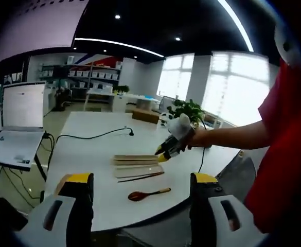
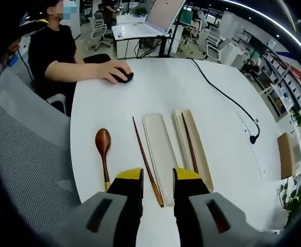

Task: Arrange the utensils inside the cutlery case until each visible utensil rests in its matching compartment.

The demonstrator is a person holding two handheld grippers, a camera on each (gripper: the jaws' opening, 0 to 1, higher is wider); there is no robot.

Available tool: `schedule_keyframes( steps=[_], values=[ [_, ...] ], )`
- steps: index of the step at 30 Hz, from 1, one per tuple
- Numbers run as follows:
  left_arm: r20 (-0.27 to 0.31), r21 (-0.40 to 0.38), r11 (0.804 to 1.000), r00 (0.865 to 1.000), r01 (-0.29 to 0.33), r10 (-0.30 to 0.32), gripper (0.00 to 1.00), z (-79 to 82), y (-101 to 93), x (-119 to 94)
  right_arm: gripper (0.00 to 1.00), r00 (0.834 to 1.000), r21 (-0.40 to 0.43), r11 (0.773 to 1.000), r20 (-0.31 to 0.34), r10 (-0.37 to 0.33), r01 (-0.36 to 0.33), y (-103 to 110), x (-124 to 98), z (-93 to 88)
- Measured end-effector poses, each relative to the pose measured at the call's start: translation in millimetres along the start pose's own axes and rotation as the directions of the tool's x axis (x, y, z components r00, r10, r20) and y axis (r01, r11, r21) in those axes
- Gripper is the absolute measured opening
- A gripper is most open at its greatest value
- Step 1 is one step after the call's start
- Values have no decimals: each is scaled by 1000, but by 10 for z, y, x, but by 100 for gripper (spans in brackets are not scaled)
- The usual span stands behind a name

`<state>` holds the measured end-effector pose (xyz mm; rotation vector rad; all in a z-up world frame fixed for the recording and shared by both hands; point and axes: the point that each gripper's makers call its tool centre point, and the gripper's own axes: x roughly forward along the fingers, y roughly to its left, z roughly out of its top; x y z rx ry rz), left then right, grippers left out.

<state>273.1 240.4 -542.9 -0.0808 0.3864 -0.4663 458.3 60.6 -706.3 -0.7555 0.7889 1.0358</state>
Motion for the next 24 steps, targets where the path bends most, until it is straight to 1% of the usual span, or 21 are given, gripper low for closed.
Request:
schedule_keyframes(
  steps=[1, 2, 4, 5, 6, 10, 14, 18, 22, 23, 24],
  values=[
    [-3, 3, 1000, 1000, 6, -6, 79, -2, -12, 4, 20, 1000, 8, 1000, 0, 2, -2, 6, 18, 2],
    [-1, 3, 1000, 1000, 8, -8, 79, 5, -19, 7, 20, 1000, 40, 999, 1, 3, -3, 38, 29, 27],
    [8, 2, 1000, 1000, 13, -13, 79, 23, -27, 21, 20, 1000, 68, 998, -3, -14, 14, 45, 46, 85],
    [4, -1, 1000, 1000, 14, -14, 79, 20, -30, 43, 20, 1000, 61, 998, -10, -17, 18, 52, 59, 94],
    [0, 5, 1000, 1000, 15, -15, 79, 17, -34, 56, 19, 999, 32, 999, -28, -21, 22, 54, 74, 78],
    [-6, 22, 1000, 1000, 22, -22, 79, 11, -45, 63, 21, 998, -53, 998, -64, -24, 20, 67, 97, 3],
    [-7, 17, 1000, 1000, 13, -13, 78, -1, -11, 61, 22, 997, -52, 999, -75, -16, 13, 125, 102, -80],
    [3, 14, 1000, 1000, 10, -10, 78, 19, -11, 48, 22, 998, -23, 1000, -60, -2, 0, 225, 117, -153],
    [-16, 19, 1000, 1000, 7, -7, 76, -54, -3, 64, 22, 998, -18, 1000, -59, 2, -3, 291, 150, -195],
    [-11, 16, 1000, 1000, 5, -5, 76, -52, 1, 61, 22, 998, -20, 1000, -59, 2, -3, 300, 165, -206],
    [11, -6, 1000, 1000, 9, -9, 77, -27, -3, 57, 23, 998, -20, 1000, -60, 1, -3, 304, 173, -211]
  ],
)
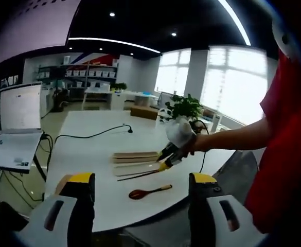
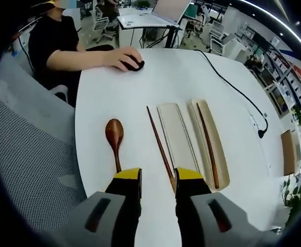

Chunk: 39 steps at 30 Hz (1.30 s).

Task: Arrange the utensils inside the cutlery case until each visible utensil rests in its matching compartment.

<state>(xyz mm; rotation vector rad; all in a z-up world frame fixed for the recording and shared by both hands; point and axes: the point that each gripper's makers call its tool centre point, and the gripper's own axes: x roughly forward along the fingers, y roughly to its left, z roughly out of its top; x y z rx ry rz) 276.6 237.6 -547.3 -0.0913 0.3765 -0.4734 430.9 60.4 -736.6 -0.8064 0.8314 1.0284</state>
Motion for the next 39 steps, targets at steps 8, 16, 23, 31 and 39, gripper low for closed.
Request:
schedule_keyframes(
  steps=[8, 16, 23, 31, 39],
  values=[
    [-17, 1, 1000, 1000, 0, 1, 77, -51, 0, -10, 22, 1000, 46, 999, 25, 14, -15, 72, 113, -12],
    [-23, 8, 1000, 1000, -8, 8, 75, -75, 8, -33, 17, 999, 99, 995, 29, 22, -25, 96, 152, -15],
    [-8, -11, 1000, 1000, -11, 11, 76, -55, 31, -58, 17, 999, 12, 999, -23, 43, -43, -89, 249, -94],
    [-11, 2, 1000, 1000, -17, 17, 76, -55, 57, -74, 10, 991, 59, 992, -64, 116, -113, -278, 359, -151],
    [-13, -2, 999, 999, -40, 40, 75, -77, 104, -117, 12, 984, -6, 990, -109, 142, -143, -218, 479, -178]
  ],
)
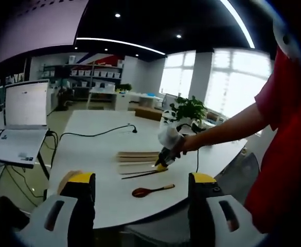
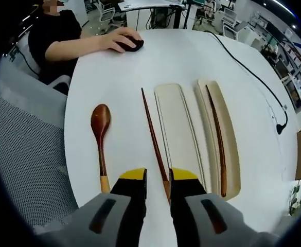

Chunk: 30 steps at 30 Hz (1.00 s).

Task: Arrange the utensils inside the cutlery case until each visible utensil rests in its matching compartment.

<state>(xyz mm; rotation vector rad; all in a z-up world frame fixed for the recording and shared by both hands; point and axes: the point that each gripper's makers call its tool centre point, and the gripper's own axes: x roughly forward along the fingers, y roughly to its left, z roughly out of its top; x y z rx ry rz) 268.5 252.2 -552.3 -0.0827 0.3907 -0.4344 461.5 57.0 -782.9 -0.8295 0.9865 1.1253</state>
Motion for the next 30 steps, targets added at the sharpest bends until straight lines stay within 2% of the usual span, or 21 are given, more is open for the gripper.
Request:
schedule_keyframes(
  steps=[2, 6, 10, 14, 22, 30],
  values=[
    [-1, 1, 1000, 1000, -5, 5, 75, -1, 15, -4, 7, 1000, -10, 1000, -5, 8, -9, 8, 18, 6],
    [-3, 4, 1000, 1000, -10, 10, 75, 4, 22, -6, 13, 1000, -23, 1000, -19, 7, -8, 25, 53, 8],
    [-9, 12, 1000, 1000, -9, 9, 75, -5, 10, 7, 10, 1000, -6, 1000, -24, 9, -9, 19, 117, 7],
    [-13, 15, 1000, 1000, -2, 2, 75, 4, -14, 15, 9, 999, -28, 1000, -51, 12, -13, 40, 164, -30],
    [-16, 18, 1000, 1000, -14, 14, 75, 14, 13, 5, 12, 997, -53, 998, -74, 24, -28, 44, 222, -36],
    [-25, 28, 999, 999, -21, 22, 74, 30, 17, 4, 11, 995, -43, 998, -98, 35, -39, 41, 275, -105]
  ],
)
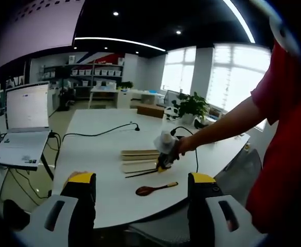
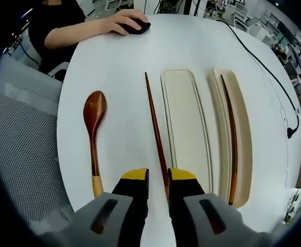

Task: Arrange the utensils inside the cutlery case until each visible utensil rests in its matching compartment.

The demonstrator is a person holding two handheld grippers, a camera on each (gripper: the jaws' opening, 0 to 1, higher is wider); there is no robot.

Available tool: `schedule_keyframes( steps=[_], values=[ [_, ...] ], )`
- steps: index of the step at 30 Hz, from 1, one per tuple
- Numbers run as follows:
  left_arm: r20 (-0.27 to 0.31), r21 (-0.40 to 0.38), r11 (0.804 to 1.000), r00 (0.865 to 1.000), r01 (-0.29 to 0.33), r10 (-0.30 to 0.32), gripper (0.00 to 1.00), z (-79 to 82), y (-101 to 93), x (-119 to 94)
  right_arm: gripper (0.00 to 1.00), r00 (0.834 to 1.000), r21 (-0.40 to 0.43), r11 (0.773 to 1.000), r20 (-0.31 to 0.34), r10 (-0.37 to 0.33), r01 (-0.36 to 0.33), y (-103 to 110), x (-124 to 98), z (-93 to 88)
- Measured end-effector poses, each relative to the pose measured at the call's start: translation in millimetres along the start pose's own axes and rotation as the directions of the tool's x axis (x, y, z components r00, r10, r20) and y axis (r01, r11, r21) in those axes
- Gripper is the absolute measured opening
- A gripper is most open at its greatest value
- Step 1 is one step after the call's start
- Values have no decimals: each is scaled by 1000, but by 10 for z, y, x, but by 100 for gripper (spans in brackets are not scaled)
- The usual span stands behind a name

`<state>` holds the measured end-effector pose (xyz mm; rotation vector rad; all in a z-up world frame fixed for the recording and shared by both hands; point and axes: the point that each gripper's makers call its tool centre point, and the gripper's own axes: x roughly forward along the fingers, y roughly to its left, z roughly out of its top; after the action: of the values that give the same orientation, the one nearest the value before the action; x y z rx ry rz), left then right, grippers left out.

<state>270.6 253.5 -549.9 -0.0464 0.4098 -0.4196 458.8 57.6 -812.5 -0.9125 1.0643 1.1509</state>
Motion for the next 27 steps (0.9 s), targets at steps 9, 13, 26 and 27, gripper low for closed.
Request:
schedule_keyframes(
  steps=[9, 13, 26, 27],
  values=[
    [-16, 11, 1000, 1000, 5, -5, 74, -39, -41, 17, 9, 1000, 0, 1000, -12, 20, -20, -15, 70, -49],
    [-7, 4, 1000, 1000, 7, -7, 75, -23, -47, 9, 5, 1000, -5, 1000, -17, 19, -19, -17, 97, -64],
    [-11, 2, 1000, 1000, 4, -4, 74, -49, -43, 0, 1, 998, -58, 998, -56, 7, -10, 115, 82, -53],
    [-11, 2, 1000, 1000, 5, -5, 74, -50, -45, 2, 1, 998, -58, 998, -57, 6, -10, 103, 89, -54]
  ],
)
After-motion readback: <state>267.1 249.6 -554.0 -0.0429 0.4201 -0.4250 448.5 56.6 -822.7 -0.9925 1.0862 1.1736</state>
